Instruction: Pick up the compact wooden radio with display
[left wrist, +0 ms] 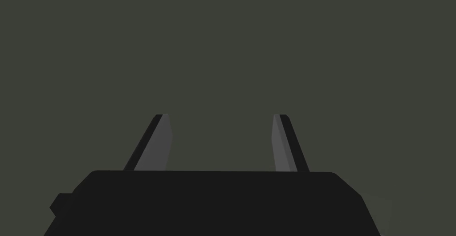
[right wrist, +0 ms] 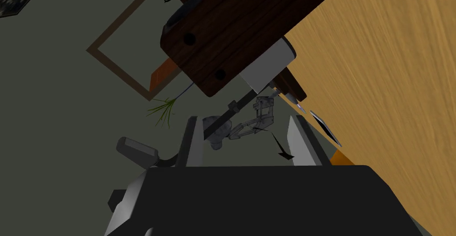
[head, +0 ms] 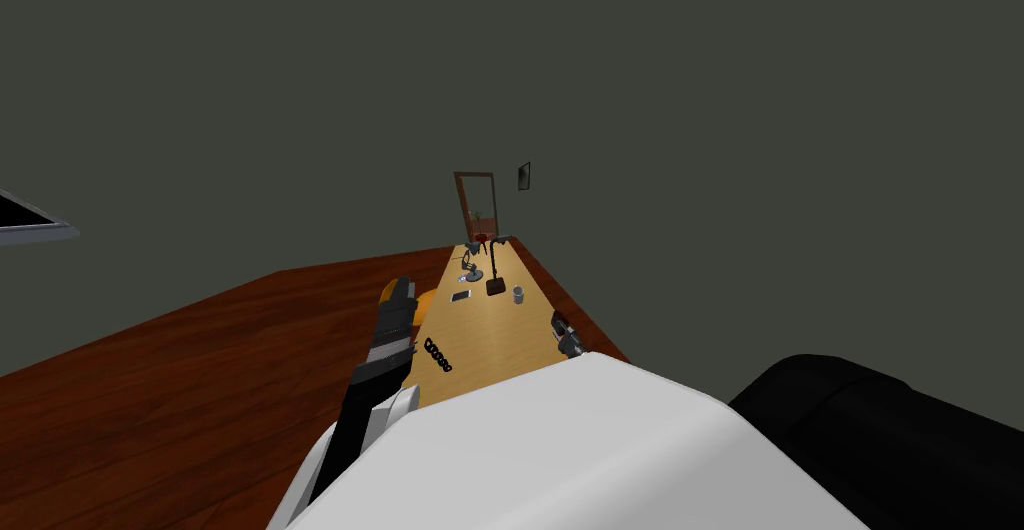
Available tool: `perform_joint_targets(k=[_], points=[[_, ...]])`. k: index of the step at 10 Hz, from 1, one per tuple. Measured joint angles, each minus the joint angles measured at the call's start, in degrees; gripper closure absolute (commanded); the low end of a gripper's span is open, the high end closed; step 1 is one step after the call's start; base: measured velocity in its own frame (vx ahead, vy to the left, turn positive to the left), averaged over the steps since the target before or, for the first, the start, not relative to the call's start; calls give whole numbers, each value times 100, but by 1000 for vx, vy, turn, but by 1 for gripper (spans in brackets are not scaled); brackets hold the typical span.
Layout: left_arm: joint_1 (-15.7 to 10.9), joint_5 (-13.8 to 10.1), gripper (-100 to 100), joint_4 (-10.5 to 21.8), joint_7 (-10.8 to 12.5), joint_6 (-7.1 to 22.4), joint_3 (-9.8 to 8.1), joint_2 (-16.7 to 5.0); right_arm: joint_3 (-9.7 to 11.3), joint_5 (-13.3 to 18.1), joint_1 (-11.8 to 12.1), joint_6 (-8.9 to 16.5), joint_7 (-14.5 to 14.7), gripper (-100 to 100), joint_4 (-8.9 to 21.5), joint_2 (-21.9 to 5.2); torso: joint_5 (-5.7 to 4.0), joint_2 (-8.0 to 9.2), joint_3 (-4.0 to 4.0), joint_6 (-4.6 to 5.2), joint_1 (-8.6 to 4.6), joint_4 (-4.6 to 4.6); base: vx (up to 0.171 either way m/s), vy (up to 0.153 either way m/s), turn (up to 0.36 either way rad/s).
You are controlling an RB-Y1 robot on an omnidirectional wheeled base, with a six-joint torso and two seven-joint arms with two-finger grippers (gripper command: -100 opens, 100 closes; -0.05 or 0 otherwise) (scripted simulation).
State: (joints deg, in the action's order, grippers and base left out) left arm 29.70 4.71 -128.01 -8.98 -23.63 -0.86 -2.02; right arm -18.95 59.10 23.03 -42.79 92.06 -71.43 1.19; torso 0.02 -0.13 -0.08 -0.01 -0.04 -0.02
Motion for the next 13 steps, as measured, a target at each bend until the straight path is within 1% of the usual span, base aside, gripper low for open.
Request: perform_joint_targets(k=[3,4,5,7,8,9,11,12,13], points=[[0,0,0,0,0,0,0,0,-2,0,-1,1,2,100,-1,-2,-2,15,9,-1,-2,3,0,0,0],[0,0,0,0,0,0,0,0,-2,0,-1,2,2,0,-1,-2,-2,16,10,-1,-2,4,0,0,0],[0,0,0,0,0,0,0,0,-2,1,0,3,2,100,0,-2,-1,17,10,-1,-1,4,-110,-47,134],[-2,0,0,0,0,0,0,0,-29,-41,-265,177,71,100,210,16,-5,64,37,-1,-24,13,-156,-54,81],[-3,0,0,0,0,1,0,0,-54,-70,-472,261,139,100,357,33,-10,73,39,-1,-23,9,-181,-69,104],[-3,0,0,0,0,1,0,0,-37,-68,-647,430,151,100,423,52,-11,80,42,0,-33,9,-214,-52,113],[-3,0,0,1,0,1,0,0,-114,-162,-1071,659,292,100,768,60,-26,93,36,17,-38,-17,-147,-34,51],[-2,0,0,1,0,1,0,0,-107,-159,-1167,751,307,100,810,69,-26,74,26,20,-39,-20,-117,-19,50],[-2,0,0,1,0,0,0,0,-124,-176,-1352,858,326,100,928,64,-28,68,22,17,-36,-21,-163,-35,87]])
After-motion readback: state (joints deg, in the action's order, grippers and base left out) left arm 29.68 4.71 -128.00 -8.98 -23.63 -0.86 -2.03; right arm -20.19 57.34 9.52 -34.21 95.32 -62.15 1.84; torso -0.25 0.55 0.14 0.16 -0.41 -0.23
